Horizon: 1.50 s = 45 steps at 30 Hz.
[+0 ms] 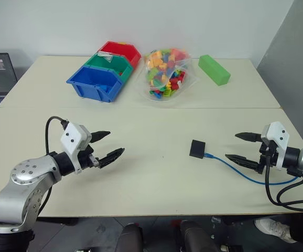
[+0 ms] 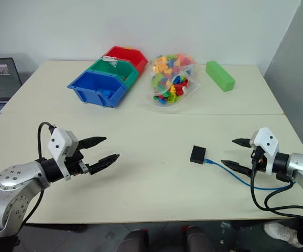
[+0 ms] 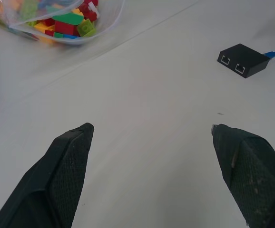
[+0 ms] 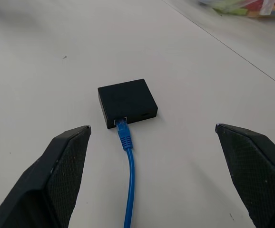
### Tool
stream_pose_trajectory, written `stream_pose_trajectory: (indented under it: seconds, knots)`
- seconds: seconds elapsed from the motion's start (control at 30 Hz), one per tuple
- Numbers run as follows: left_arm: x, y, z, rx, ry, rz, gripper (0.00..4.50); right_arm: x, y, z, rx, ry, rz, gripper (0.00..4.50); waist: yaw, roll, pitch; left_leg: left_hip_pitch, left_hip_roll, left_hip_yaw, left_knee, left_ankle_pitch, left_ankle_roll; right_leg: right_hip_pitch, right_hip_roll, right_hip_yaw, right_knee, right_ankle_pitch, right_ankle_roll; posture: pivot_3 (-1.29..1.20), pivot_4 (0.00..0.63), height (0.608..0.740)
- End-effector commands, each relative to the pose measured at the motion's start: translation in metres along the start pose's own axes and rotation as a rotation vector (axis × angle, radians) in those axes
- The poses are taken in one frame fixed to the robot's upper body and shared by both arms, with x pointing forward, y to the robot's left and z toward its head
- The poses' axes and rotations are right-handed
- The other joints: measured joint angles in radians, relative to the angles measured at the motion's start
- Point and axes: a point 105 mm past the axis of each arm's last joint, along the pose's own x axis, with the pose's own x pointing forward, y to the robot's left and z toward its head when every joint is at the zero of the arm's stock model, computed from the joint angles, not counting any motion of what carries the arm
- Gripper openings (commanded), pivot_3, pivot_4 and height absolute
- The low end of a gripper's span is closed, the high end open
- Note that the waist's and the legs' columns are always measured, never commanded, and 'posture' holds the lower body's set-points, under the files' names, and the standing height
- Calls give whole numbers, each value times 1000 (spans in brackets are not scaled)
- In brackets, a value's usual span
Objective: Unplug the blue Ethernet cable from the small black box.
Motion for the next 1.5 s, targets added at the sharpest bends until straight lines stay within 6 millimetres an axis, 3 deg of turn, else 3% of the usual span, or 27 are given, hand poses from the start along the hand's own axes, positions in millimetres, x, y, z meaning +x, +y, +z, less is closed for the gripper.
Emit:
stream_pose_trajectory:
  seconds: [0.03,0.5,1.07,1.27,1.5]
  knots:
    - [0,-3,9,34,-20,-32,4226,-5,0,15,-44,-23,-7,4451,0,0,0,0,0,0,0,0,0,0,0,0,0,0,0,0,150,740]
    - [-1,-19,11,33,-8,-108,4226,1,1,17,-46,5,2,4451,0,0,0,0,0,0,0,0,0,0,0,0,0,0,0,0,150,740]
    - [10,-50,20,51,5,-392,4226,50,9,-37,-35,177,97,4451,-1,0,0,0,0,2,1,0,0,-1,0,0,0,0,1,0,150,740]
    - [10,-58,20,48,2,-454,4226,69,6,-47,-8,167,93,4451,-2,0,0,0,0,3,1,0,0,-1,1,0,0,1,1,0,150,740]
    - [12,-57,15,46,17,-458,4226,76,4,-49,-47,188,130,2999,-3,0,0,1,0,3,1,0,0,0,1,0,1,1,2,0,150,740]
